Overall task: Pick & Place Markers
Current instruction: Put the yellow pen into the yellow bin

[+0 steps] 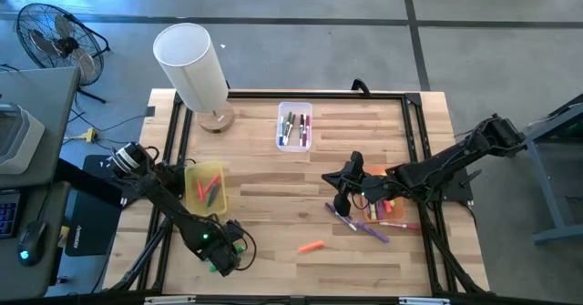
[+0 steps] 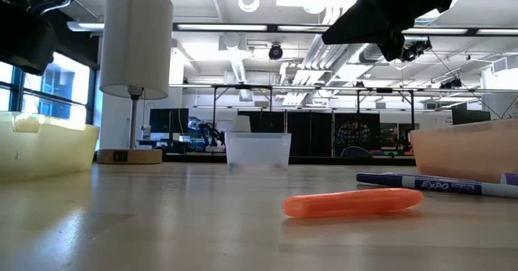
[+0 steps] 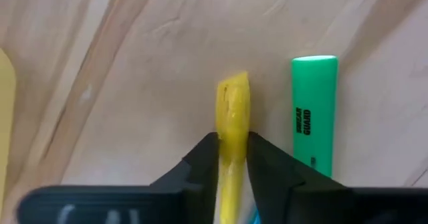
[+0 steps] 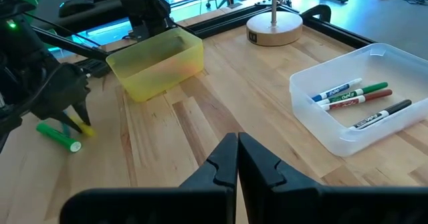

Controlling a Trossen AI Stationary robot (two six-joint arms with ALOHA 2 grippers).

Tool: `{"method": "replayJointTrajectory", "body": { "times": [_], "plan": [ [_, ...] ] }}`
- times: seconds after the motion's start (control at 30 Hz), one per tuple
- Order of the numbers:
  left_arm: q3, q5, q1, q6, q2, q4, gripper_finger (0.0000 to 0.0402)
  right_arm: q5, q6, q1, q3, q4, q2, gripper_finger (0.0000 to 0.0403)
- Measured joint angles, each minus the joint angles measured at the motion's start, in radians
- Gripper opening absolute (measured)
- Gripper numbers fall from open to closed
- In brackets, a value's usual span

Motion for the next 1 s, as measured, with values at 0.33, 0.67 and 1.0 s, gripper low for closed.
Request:
{"method": "replayJointTrajectory", "body": {
  "times": [0.33, 0.67, 1.0],
  "plan": [
    [0.000, -0.037, 0.003, 0.037, 0.000, 0.002, 0.0029, -0.002, 0.000, 0.000, 0.000, 0.000, 0.000, 0.0002],
    [-0.001, -0.035, 0.002, 0.071, -0.011, -0.026, 0.0031, -0.004, 0.003, 0.000, 0.000, 0.001, 0.000, 0.0001],
    [-0.001, -0.151, 0.002, 0.084, -0.204, -0.068, 0.0031, -0.003, 0.001, 0.000, 0.000, 0.002, 0.000, 0.0001]
  ]
}}
